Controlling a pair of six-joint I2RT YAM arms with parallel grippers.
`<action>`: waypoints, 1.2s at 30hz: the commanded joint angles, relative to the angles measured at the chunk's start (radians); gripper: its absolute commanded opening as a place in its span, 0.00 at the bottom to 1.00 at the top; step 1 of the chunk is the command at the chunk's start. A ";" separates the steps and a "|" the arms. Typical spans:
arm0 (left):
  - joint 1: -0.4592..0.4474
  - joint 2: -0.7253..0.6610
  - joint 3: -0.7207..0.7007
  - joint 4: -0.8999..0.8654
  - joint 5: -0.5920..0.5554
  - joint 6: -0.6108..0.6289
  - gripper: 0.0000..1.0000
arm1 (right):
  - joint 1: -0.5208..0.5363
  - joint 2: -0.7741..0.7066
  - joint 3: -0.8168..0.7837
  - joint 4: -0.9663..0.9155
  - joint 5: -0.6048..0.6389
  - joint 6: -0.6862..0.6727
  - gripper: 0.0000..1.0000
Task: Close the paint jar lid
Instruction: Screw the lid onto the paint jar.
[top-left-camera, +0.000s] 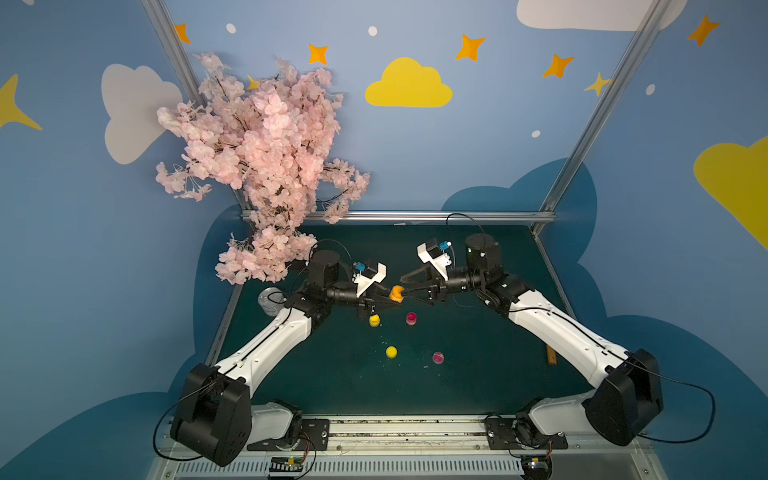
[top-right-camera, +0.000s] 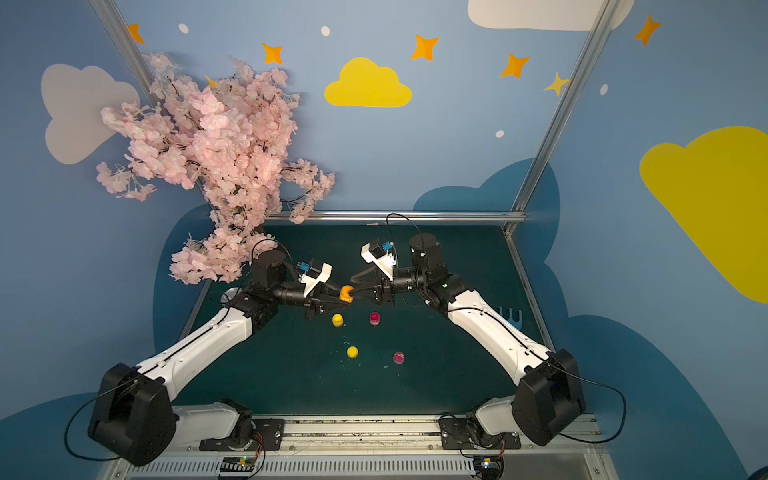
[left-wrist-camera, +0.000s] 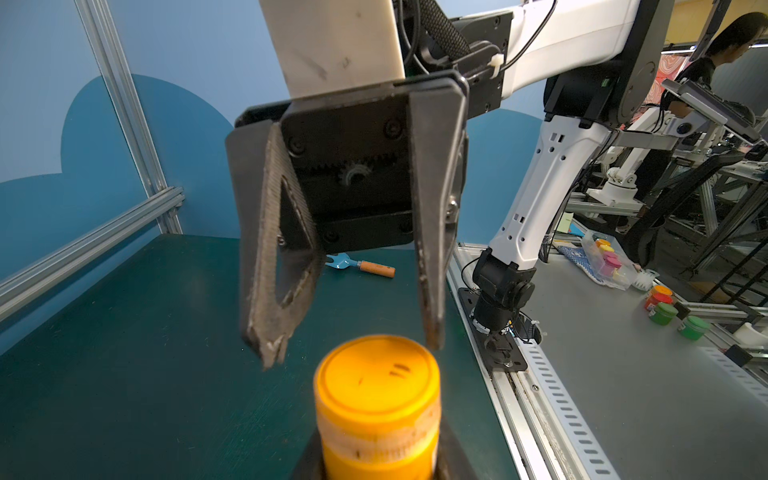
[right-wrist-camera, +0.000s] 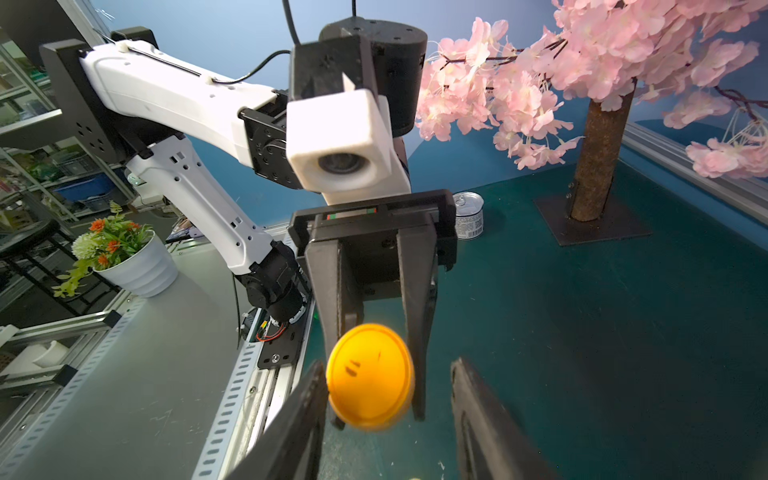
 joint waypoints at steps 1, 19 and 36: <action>-0.001 -0.004 0.016 0.009 0.013 -0.005 0.27 | 0.010 0.009 0.034 -0.024 -0.040 -0.022 0.47; -0.001 -0.007 0.018 0.011 -0.007 -0.005 0.26 | 0.027 0.017 0.037 -0.067 -0.014 -0.037 0.32; -0.001 -0.014 0.015 0.017 -0.039 0.000 0.25 | 0.039 0.026 0.049 -0.103 -0.016 -0.044 0.33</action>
